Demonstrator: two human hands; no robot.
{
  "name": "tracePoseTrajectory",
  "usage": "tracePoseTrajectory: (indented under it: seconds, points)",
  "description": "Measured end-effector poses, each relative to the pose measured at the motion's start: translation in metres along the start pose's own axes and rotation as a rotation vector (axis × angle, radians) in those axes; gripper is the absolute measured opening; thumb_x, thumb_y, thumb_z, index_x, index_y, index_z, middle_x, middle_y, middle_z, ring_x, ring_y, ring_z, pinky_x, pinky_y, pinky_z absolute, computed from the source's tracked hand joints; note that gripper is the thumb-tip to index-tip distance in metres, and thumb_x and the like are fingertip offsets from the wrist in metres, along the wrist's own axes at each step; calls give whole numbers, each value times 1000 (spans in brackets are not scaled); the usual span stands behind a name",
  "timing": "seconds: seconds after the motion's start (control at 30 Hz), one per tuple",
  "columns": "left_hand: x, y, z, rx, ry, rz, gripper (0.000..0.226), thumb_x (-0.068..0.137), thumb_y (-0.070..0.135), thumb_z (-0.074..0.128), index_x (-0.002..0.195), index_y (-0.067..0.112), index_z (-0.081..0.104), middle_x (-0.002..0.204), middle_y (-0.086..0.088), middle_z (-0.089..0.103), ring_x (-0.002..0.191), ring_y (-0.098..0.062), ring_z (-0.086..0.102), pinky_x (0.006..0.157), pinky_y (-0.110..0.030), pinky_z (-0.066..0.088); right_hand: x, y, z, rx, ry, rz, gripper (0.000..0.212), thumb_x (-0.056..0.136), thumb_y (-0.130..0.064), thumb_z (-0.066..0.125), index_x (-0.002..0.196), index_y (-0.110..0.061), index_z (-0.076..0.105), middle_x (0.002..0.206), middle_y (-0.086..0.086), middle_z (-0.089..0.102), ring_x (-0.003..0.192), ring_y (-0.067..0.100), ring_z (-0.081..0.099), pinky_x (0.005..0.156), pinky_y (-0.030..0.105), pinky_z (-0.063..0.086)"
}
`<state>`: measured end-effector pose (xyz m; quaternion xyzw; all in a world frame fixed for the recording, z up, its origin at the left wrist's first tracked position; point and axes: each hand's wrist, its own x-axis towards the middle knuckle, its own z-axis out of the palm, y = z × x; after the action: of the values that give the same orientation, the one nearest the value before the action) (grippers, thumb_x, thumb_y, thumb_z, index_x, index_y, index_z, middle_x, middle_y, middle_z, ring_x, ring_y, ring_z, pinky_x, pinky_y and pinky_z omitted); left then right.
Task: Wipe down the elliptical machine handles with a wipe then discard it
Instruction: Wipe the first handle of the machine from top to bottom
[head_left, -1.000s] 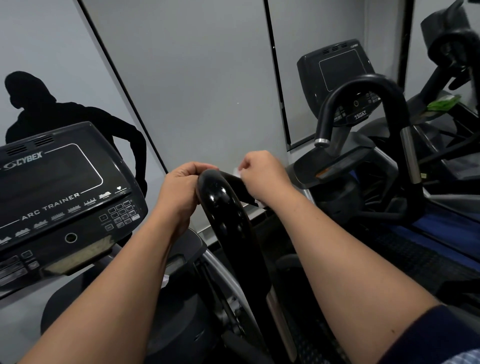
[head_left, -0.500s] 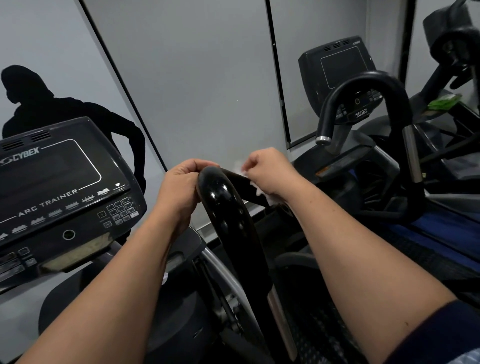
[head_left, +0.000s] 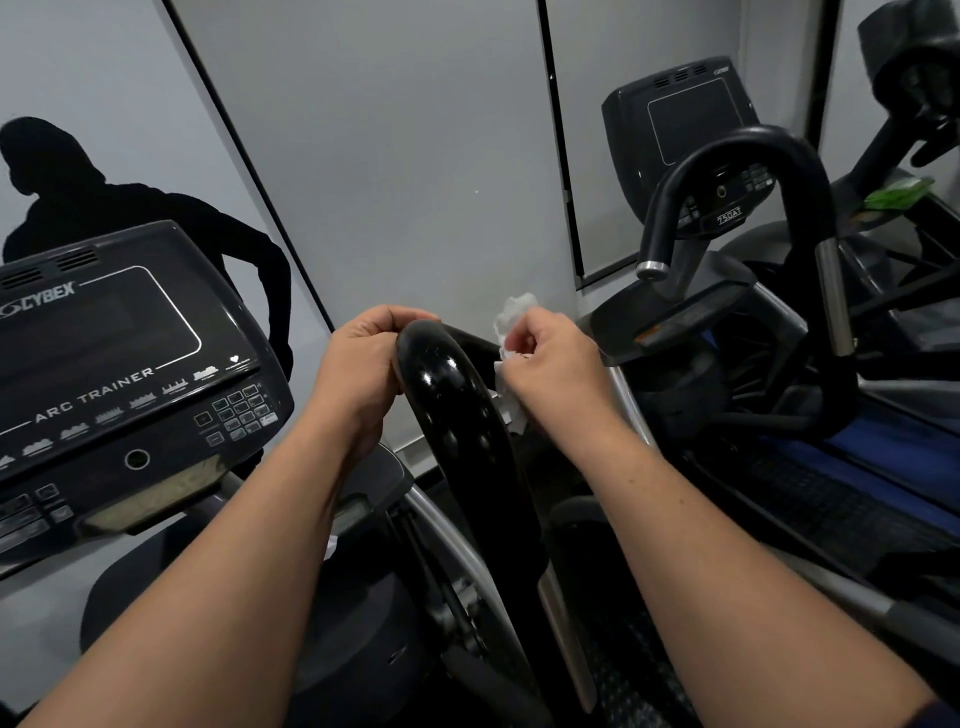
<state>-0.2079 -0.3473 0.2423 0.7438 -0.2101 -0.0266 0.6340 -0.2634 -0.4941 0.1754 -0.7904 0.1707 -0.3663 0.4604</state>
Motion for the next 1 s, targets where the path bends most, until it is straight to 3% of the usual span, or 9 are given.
tracePoseTrajectory:
  seconds: [0.13,0.23,0.3,0.37,0.53,0.73,0.87,1.0]
  points:
    - [-1,0,-1,-6,-9,-2,25,90,-10,53,86,7,70,70,-10,62,56,-18,51,54,-28,41,-6,14,-3,54,64,78,18,80,-18,76,83,-17,58,92,-5,55,79,16,58,59,19,38]
    - [0,-1,0,-12,12,-3,26,89,-10,53,84,9,70,65,-9,62,53,-17,52,53,-27,41,-6,-8,10,-24,61,-104,13,83,-7,65,90,-14,57,99,2,56,86,26,57,66,29,42]
    - [1,-2,0,-21,20,-3,27,88,-9,54,81,11,70,62,-6,65,54,-19,54,55,-28,43,-11,-20,23,-51,20,-280,10,89,-10,60,99,-14,57,106,7,56,88,28,56,73,37,45]
    - [0,-2,0,-8,15,-2,26,89,-9,54,81,11,70,61,-5,65,52,-17,55,54,-27,45,-14,-11,28,-102,55,-389,8,94,-14,59,102,-13,58,110,7,56,88,28,57,71,36,45]
    - [-2,1,0,-20,-1,8,26,89,-10,53,84,9,69,69,-11,61,56,-19,51,55,-28,40,-24,20,21,-74,182,-267,7,86,-8,58,93,-10,57,107,11,52,89,33,55,75,40,46]
    - [-1,-1,0,-2,6,9,27,89,-10,53,83,11,69,65,-9,63,53,-19,52,51,-25,41,-29,15,33,-347,126,-668,20,85,-5,61,106,-4,64,98,17,59,80,35,56,70,47,48]
    - [-1,-2,-1,-12,3,4,26,90,-9,52,85,10,69,67,-10,62,52,-17,51,50,-26,40,-37,42,25,-407,232,-632,11,82,-5,58,92,-8,61,88,16,53,72,33,49,62,44,47]
    - [1,-4,0,-9,20,1,24,87,-7,56,84,11,71,66,-9,66,56,-21,56,55,-29,45,-36,24,42,-424,237,-771,15,90,-9,63,103,-13,57,103,15,60,74,33,54,65,44,49]
